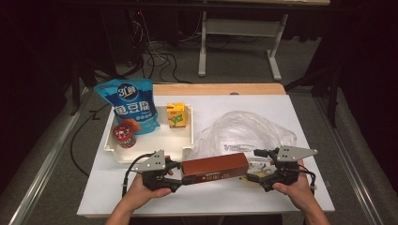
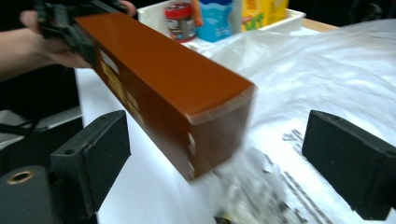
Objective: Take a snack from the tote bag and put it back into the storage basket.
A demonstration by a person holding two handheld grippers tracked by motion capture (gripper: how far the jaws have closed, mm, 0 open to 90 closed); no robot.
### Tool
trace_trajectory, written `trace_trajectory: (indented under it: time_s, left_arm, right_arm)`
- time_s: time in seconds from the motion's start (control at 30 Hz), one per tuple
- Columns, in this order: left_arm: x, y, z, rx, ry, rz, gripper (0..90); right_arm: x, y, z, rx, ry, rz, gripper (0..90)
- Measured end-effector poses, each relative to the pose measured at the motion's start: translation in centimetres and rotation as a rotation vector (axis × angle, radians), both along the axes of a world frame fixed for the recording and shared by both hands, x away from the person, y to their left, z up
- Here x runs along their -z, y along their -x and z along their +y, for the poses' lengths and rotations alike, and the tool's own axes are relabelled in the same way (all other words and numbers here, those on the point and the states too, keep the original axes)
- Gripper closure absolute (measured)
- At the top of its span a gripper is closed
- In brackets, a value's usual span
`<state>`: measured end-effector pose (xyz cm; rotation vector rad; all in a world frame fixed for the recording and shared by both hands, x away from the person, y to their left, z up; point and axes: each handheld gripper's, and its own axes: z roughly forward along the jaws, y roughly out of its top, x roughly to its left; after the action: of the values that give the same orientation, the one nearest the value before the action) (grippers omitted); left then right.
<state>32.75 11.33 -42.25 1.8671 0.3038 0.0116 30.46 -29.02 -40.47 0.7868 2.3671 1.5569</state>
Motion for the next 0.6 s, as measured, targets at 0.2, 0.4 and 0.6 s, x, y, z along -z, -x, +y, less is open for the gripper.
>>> trace_trajectory:
  time_s: [0.2,0.4,0.6]
  left_arm:
    - [-0.3,-0.1,1.3,-0.052,0.004,0.009,48.6]
    - [-1.0,-0.3,2.4,-0.098,0.018,0.015,48.6]
    - [-1.3,-0.6,3.3,-0.127,0.035,0.011,48.6]
  right_arm:
    - [0.6,-0.1,-0.4,0.059,0.022,-0.003,8.4]
    - [1.2,-0.3,-0.8,0.121,0.032,0.009,9.4]
    - [1.9,-0.4,-1.4,0.180,0.045,0.027,13.0]
